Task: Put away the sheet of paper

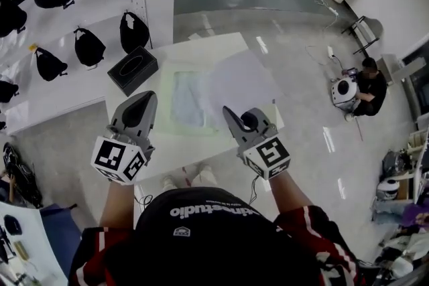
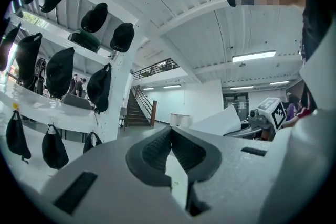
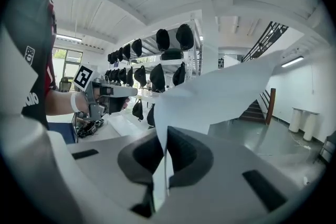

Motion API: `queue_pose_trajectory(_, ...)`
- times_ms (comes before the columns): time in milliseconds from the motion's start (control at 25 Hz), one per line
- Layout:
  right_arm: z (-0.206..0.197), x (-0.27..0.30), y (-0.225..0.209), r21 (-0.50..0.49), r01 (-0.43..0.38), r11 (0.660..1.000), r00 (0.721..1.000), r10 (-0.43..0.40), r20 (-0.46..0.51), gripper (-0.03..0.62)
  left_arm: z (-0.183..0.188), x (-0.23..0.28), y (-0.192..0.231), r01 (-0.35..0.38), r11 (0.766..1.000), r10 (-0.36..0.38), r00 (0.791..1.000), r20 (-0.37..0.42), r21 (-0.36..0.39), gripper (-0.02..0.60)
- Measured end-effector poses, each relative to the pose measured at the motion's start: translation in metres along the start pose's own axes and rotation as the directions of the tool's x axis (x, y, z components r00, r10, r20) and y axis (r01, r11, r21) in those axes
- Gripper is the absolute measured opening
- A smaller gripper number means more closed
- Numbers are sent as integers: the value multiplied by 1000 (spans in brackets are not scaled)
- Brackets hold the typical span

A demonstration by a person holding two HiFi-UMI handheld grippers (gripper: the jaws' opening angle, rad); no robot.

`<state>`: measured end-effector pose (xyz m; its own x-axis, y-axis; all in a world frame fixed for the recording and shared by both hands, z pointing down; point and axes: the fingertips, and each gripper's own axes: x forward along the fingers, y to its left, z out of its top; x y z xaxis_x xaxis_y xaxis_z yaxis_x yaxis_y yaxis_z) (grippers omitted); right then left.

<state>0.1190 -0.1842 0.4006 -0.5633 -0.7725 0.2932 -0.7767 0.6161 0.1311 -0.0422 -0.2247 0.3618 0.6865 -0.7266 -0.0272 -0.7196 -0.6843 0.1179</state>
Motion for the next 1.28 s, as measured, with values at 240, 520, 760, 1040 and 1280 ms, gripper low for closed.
queue_pose_trajectory(240,-20,14,-24,21,-41,999,999,41,-11,3,-10,13,-3,-41,999,41,999,-17,21,3)
queue_pose_trajectory(520,-46,28,-38,52,-85,995,996,87,-21,3,-21,25,-2,-63,997,65,997,-37,53,3)
queue_pose_trajectory(760,-78,43,-42,106,-108,988,991,115,-70,3,-22,29,-3,-69,996,72,997,-40,62,3)
queue_pose_trajectory(1040,-113,64,-38,179,-147,973,977,171,-128,3,-25,23,-4,-79,995,82,995,-54,64,3)
queue_pose_trajectory(1280,-123,74,-30,216,-175,961,968,207,-140,3,-29,19,1,-93,994,97,993,-61,58,3)
